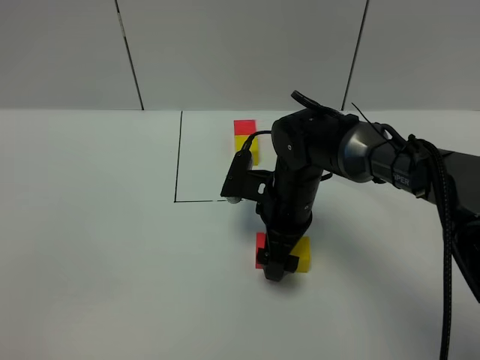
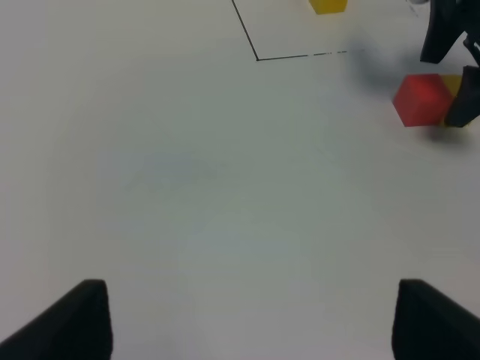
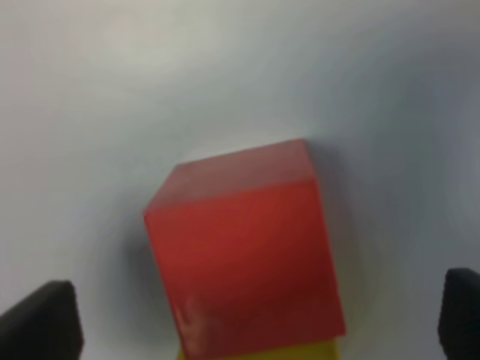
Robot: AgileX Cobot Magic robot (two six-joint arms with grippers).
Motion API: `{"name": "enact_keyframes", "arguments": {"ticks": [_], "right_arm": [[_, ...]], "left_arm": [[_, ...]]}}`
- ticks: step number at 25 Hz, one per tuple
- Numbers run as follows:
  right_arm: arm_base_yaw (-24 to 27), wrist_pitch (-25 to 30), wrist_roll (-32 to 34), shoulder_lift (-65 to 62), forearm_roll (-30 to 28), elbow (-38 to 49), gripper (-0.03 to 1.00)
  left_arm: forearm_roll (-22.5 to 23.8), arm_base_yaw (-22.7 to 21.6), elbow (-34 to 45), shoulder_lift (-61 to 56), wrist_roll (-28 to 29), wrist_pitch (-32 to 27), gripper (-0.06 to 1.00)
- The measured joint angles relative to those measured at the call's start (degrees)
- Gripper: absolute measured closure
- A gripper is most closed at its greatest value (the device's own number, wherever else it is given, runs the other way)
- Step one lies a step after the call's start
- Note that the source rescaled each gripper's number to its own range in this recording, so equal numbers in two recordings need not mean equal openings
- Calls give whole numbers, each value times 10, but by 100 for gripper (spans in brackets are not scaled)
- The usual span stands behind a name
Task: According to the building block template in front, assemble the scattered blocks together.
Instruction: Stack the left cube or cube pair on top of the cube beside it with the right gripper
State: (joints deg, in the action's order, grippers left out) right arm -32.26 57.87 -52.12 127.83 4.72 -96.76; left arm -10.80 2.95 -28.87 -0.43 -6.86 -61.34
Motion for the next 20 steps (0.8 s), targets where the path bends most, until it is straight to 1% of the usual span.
{"name": "enact_keyframes", "arguments": {"ticks": [10,16,20], "right_arm": [[0,-61,-7,4,-2,51,7],[0,-86,-9,4,-2,58,9],[0,-92,-9,6,-2,58,11]], "left_arm": [[0,0,0,0,-1,0,26],[0,0,0,0,-1,0,26],[0,0,0,0,-1,0,26]]}}
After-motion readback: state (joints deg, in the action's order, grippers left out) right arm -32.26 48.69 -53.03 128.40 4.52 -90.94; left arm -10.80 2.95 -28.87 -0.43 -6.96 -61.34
